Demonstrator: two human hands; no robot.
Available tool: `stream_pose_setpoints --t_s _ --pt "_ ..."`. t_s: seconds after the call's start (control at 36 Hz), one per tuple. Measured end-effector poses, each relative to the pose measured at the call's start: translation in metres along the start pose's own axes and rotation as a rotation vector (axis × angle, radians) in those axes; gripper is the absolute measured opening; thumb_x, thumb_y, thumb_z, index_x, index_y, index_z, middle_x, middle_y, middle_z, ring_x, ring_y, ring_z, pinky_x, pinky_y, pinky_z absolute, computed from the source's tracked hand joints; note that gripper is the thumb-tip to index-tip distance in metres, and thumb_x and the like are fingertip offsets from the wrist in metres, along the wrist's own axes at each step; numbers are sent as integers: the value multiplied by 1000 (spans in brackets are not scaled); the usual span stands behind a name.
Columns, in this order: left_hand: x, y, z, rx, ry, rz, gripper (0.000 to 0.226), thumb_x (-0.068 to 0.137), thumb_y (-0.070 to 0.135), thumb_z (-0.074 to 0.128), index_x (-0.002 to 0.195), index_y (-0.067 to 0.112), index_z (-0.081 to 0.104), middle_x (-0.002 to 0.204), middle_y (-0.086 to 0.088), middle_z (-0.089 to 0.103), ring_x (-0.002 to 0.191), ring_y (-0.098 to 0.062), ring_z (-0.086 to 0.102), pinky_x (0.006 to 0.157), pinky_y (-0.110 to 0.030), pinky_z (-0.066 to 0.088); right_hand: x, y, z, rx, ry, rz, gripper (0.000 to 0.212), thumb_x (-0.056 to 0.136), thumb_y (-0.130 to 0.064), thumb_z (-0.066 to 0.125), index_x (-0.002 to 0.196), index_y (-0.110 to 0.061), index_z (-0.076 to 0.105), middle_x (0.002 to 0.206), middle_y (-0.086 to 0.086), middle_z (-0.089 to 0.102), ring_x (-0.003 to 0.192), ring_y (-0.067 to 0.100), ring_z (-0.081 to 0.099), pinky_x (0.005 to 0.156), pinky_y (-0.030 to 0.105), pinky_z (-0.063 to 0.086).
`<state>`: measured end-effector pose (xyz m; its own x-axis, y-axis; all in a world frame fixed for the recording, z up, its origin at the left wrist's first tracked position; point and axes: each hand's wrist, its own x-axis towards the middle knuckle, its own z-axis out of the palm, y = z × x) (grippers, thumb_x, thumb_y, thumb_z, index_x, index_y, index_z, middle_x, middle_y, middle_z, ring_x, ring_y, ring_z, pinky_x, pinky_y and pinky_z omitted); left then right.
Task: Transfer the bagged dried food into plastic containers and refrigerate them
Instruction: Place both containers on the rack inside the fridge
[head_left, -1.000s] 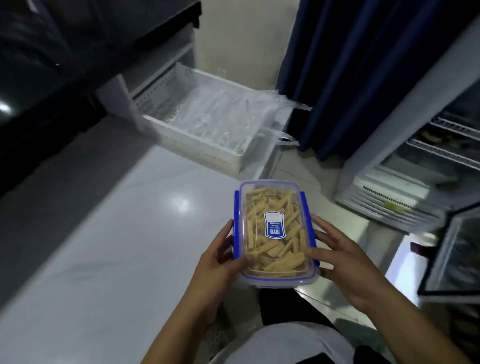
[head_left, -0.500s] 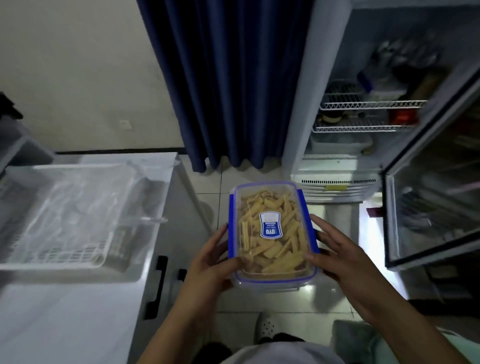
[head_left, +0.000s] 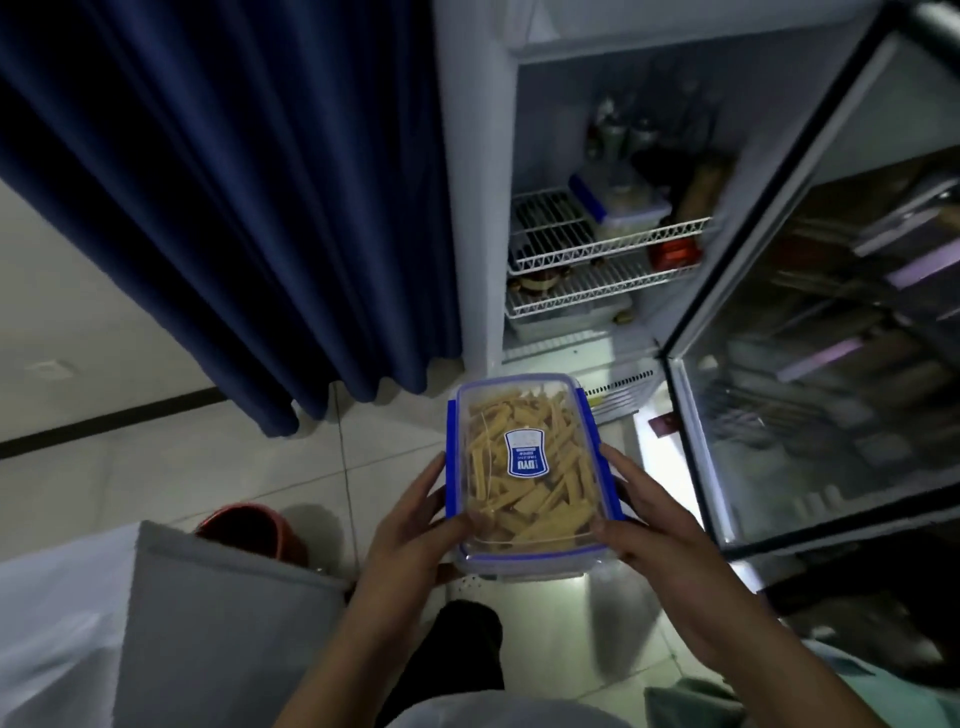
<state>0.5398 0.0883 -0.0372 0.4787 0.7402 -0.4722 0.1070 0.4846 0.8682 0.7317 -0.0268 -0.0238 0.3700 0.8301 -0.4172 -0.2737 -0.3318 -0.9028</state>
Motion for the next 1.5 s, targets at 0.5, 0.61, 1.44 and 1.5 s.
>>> stream_pose_setpoints --t_s 0.5,0.61,1.44,1.5 --pt "235 115 94 211 -316 11 64 93 11 61 128 62 45 119 22 68 105 -3 68 84 -34 53 195 -108 -91 123 319 19 60 87 8 57 126 -38 60 109 -13 73 96 9 71 67 18 53" --pt "273 115 117 199 -243 36 66 94 11 60 130 63 42 122 22 66 107 -3 66 84 -32 53 250 -117 -123 118 236 59 59 86 8 58 128 -32 61 110 -7 74 101 16 71 78 31 52" --pt "420 79 196 569 223 289 84 66 24 89 136 45 45 148 18 21 138 -16 37 112 -34 43 474 -134 -202 55 -130 181 63 78 21 56 126 -20 60 105 10 71 79 18 68 54 23 51" --pt "421 76 199 573 252 337 74 73 12 87 129 41 47 143 26 18 136 -11 36 104 -10 41 479 -136 -203 45 -133 178 62 78 19 58 128 -19 60 110 10 70 89 22 67 59 24 52"
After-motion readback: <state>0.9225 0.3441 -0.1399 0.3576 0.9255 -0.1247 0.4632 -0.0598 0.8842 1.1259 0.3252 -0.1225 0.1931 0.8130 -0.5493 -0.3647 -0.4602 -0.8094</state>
